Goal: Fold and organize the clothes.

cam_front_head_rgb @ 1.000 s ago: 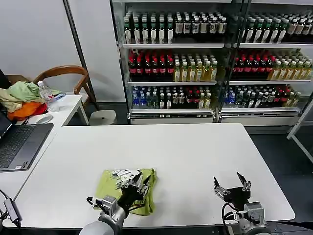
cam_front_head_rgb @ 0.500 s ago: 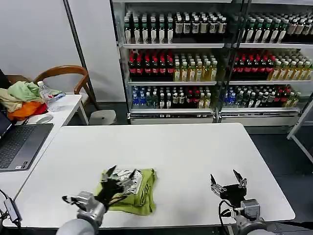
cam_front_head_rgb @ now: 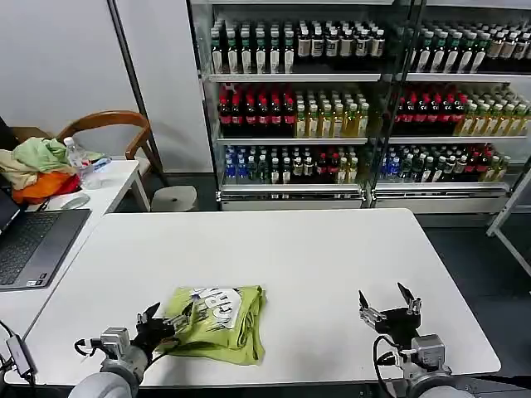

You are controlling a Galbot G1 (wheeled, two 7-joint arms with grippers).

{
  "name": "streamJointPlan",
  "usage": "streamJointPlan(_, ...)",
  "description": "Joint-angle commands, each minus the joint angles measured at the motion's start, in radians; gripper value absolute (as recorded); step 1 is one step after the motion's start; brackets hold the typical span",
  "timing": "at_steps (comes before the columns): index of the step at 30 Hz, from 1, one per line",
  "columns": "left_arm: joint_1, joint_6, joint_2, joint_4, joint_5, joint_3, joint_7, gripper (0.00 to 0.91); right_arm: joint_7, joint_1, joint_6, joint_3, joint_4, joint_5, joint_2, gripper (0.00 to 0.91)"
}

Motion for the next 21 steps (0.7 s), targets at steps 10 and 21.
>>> streamJointPlan(10,0.03,0.012,-0.009,0.037,-0.077,-0.014,-0.006,0.04,-0.001,0.011,0.001,0.003,-0.007,0.005,-0.011,0.907)
streamJointPlan(21,0.026,-0.056,-0.028,0.021,-0.066,0.004,0.039,0.04,-0.001,0.014,0.001,-0.001,-0.013,0.004,-0.012,0.907)
